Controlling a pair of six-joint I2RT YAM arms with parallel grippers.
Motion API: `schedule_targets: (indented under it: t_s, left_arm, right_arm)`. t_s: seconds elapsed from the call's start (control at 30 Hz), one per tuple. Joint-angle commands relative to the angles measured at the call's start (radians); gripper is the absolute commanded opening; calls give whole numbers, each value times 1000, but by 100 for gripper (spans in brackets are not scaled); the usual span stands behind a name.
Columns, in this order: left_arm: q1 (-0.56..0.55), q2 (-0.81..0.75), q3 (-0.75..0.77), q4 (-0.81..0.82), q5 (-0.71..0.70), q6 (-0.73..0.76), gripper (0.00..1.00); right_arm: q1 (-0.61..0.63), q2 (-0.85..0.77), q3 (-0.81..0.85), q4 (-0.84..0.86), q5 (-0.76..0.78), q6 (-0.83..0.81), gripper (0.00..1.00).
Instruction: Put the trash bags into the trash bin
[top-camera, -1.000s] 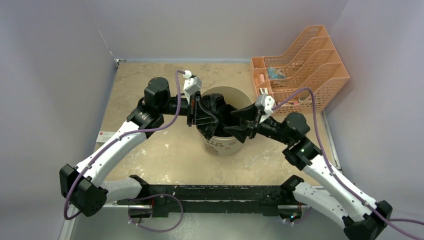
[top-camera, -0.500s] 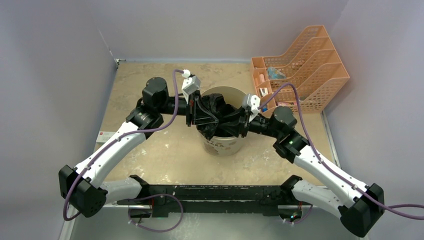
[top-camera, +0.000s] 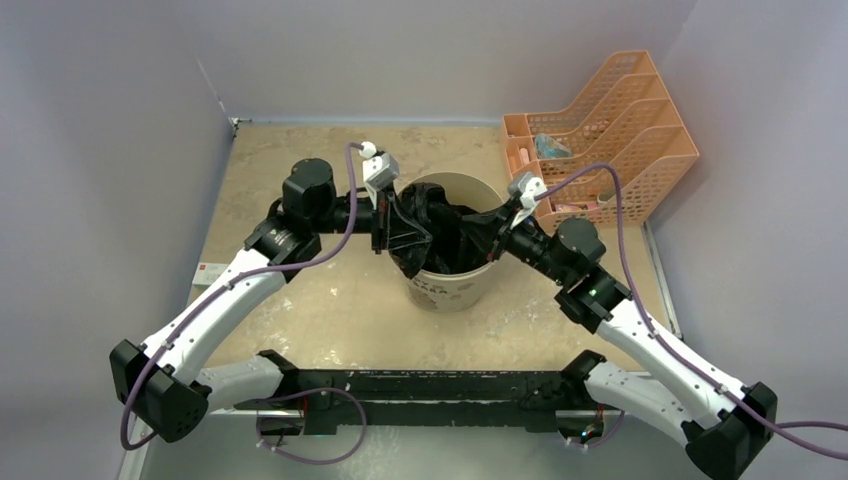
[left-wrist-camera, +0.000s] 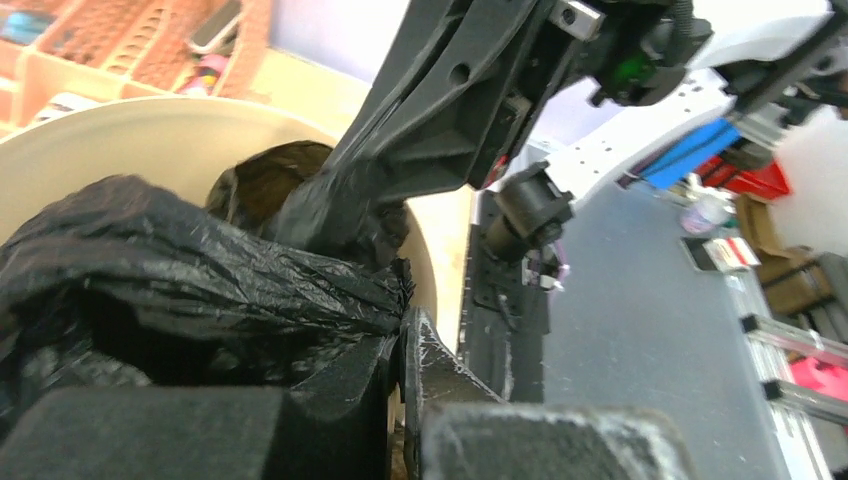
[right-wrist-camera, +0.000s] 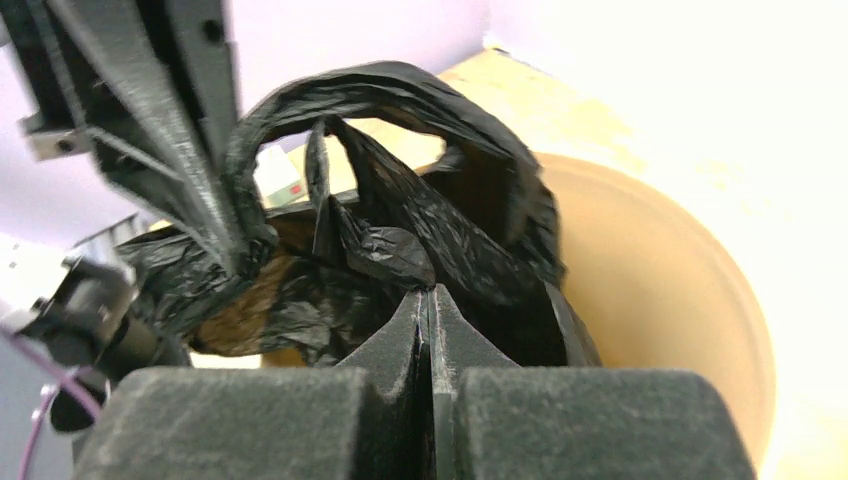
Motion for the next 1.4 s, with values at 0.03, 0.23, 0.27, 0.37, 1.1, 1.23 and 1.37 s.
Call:
schedule_targets:
  t_s: [0.03,0.23,0.27,0.37,1.1,1.23,1.37]
  left_arm:
    - [5,-64,1,-50,-249,29,0]
    - [143,-68,-20,-55,-225,-47,0]
    - [175,-71,-28,-56,-209,-59,0]
    - [229,-69,-39,-99,-217,-49,0]
    - [272,-144,-181,-51,-179,-123,0]
    - [271,-121,-99,-56,-69,-108,0]
    - [272,-96,-43,-93,-40,-73,0]
  right_arm:
    - [0,-55,71,-81,414,150,0]
    - [-11,-52,146,-240,700,250,0]
    - [-12,-47,157,-275,750,277,0]
    - [-21,-52,160,-358,838,332,0]
    - [-123,-97,63,-497,709,441,2]
    - [-123,-147,95,-477,650,373,15]
    - [-124,-182,114,-429,564,269,45]
